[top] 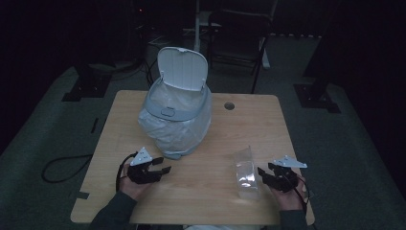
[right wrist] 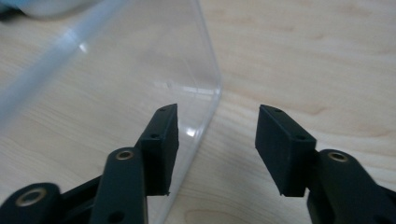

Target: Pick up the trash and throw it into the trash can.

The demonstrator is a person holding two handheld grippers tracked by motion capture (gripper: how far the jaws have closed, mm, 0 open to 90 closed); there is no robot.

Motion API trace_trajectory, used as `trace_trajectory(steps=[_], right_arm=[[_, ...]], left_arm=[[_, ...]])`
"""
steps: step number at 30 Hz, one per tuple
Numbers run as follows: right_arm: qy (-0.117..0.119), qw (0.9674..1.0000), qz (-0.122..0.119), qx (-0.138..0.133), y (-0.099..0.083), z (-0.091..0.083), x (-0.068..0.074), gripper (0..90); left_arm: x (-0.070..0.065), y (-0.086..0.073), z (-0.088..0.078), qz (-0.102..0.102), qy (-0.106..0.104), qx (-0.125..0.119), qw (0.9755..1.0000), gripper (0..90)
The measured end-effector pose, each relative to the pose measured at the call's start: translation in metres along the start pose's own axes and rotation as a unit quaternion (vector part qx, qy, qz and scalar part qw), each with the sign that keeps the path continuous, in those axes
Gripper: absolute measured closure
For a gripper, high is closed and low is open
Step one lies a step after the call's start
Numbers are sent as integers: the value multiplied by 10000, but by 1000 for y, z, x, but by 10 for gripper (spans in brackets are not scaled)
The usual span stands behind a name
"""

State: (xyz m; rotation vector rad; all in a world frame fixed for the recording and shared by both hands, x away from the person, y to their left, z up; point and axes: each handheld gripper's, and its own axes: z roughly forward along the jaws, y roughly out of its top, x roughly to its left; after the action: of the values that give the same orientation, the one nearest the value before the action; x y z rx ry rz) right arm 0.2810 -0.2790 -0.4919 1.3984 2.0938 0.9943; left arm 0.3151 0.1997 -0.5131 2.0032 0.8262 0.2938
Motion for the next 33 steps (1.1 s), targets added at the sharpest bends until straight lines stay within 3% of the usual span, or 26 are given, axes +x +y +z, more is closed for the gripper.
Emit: trace_trajectory(steps=[7,16,23,29,33], right_arm=[[147,9989,-123,-426,14,-31,10,430],[433,9966,-425,-553,20,-55,37,423],[636,9946,-538,-625,14,-70,49,422],[825,9925,-767,-478,4,-74,61,393],[856,9923,-881,-162,-8,-65,65,375]], left_arm=[[-1,0,1,24,5,41,10000,470],[0,0,0,17,23,31,10000,469],[-1,0,0,24,46,31,10000,469],[-1,0,0,17,59,36,10000,469],[-1,0,0,31,70,29,10000,469]])
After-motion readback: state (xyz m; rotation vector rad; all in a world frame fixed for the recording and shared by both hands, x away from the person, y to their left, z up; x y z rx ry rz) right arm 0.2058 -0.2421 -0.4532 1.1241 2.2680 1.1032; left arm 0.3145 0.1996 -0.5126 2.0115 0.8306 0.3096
